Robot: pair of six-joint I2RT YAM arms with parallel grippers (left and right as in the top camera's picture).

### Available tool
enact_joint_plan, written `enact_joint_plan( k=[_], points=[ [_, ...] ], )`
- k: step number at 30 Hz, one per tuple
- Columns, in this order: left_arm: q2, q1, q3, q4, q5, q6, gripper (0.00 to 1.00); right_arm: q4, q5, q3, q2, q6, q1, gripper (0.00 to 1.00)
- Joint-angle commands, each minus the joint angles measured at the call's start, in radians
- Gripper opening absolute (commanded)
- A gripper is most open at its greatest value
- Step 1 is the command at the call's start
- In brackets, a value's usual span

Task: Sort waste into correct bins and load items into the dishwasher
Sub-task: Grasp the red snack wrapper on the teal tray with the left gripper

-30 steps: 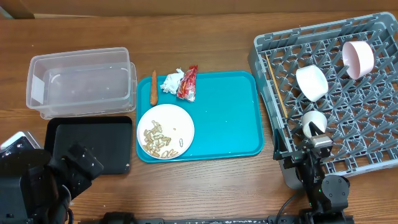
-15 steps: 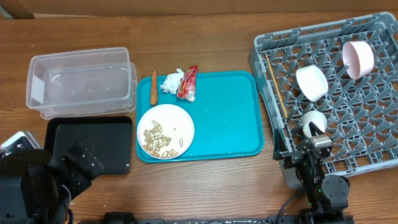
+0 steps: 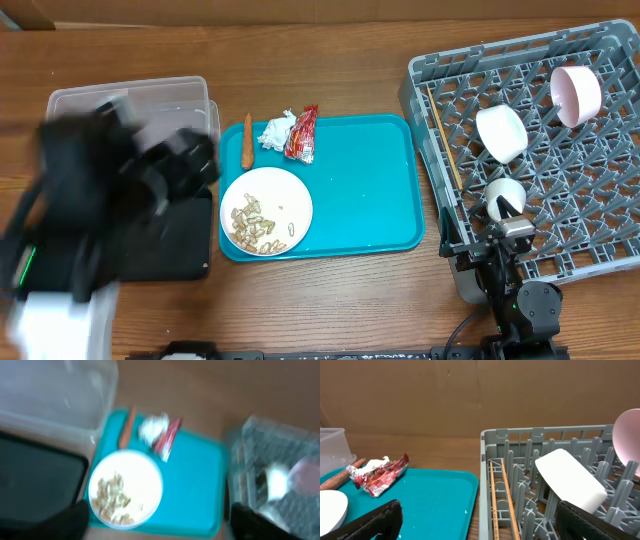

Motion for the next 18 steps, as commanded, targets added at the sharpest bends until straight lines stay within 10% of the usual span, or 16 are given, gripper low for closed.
enact_joint_plan(
  k=[1,18],
  points=[
    [0.243,-0.045,-0.033,0.008,0.102,0.097,0.82,0.005,-0.006,-0.01,-0.011,0.004,-0.007,1.0],
    [0.802,-0.309,-0.033,0.444,-0.338,0.272,0.7,0.005,-0.006,-0.01,-0.011,0.003,-0.007,1.0]
  ],
)
